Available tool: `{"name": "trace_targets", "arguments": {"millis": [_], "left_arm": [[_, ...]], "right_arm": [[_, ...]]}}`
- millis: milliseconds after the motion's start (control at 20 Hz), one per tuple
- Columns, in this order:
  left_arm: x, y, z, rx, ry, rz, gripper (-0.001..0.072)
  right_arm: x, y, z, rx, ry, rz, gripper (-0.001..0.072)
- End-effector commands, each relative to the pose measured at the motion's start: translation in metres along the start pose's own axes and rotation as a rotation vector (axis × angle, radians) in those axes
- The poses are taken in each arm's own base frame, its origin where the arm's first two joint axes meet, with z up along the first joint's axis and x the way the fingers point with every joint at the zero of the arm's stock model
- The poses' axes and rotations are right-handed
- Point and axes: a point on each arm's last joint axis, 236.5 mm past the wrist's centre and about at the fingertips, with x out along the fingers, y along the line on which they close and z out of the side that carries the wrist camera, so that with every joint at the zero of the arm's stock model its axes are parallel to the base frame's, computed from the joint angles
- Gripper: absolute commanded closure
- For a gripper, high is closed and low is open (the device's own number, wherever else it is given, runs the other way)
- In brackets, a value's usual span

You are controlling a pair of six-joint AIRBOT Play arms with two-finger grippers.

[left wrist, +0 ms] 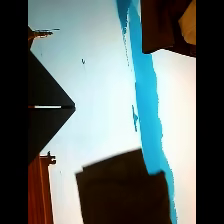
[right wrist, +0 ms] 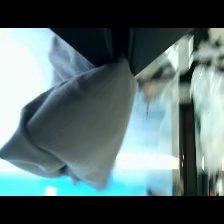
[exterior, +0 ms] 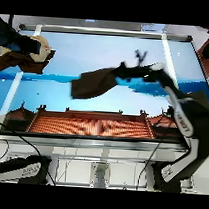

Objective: Fold the shirts.

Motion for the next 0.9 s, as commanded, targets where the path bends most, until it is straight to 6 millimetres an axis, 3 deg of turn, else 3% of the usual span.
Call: {"name": "trace_targets", "arguments": {"millis": [0, 100, 200, 300, 400, 650, 700, 800, 850], "left_arm": [[0.000, 0.000, 0.000, -0.001, 0.001, 0.000, 0.0693], [0.000, 0.000, -0.002, -0.001, 0.007, -0.001, 0.0693], [0.000, -0.001, -0.005, -0.005, 0.022, -0.003, 0.0692], [0.000, -0.001, -0.009, -0.009, 0.037, -0.004, 0.0693], [0.000, -0.001, -0.012, -0.026, 0.050, -0.006, 0.0693], [-0.001, -0.019, -0.015, -0.033, 0.064, -0.078, 0.0693], [-0.002, -0.025, -0.014, -0.033, 0.062, -0.104, 0.0693], [-0.003, -0.033, -0.013, -0.034, 0.059, -0.141, 0.0693], [-0.003, -0.034, -0.013, -0.034, 0.059, -0.142, 0.0693]], "right_arm": [[-0.130, -0.019, 0.055, -0.006, -0.202, -0.174, 0.0692], [-0.215, -0.030, 0.072, 0.028, -0.326, -0.248, 0.0692], [-0.295, -0.044, 0.069, 0.081, -0.422, -0.318, 0.0692], [-0.362, -0.067, 0.046, 0.170, -0.465, -0.415, 0.0692], [-0.413, -0.101, 0.005, 0.301, -0.446, -0.555, 0.0692], [-0.499, -0.178, -0.119, 0.636, -0.224, -1.000, 0.0688], [-0.507, -0.185, -0.135, 0.674, -0.183, -1.061, 0.0622], [-0.505, -0.190, -0.151, 0.718, -0.127, -1.076, 0.0255], [-0.503, -0.190, -0.150, 0.716, -0.130, -1.066, 0.0244]]}}
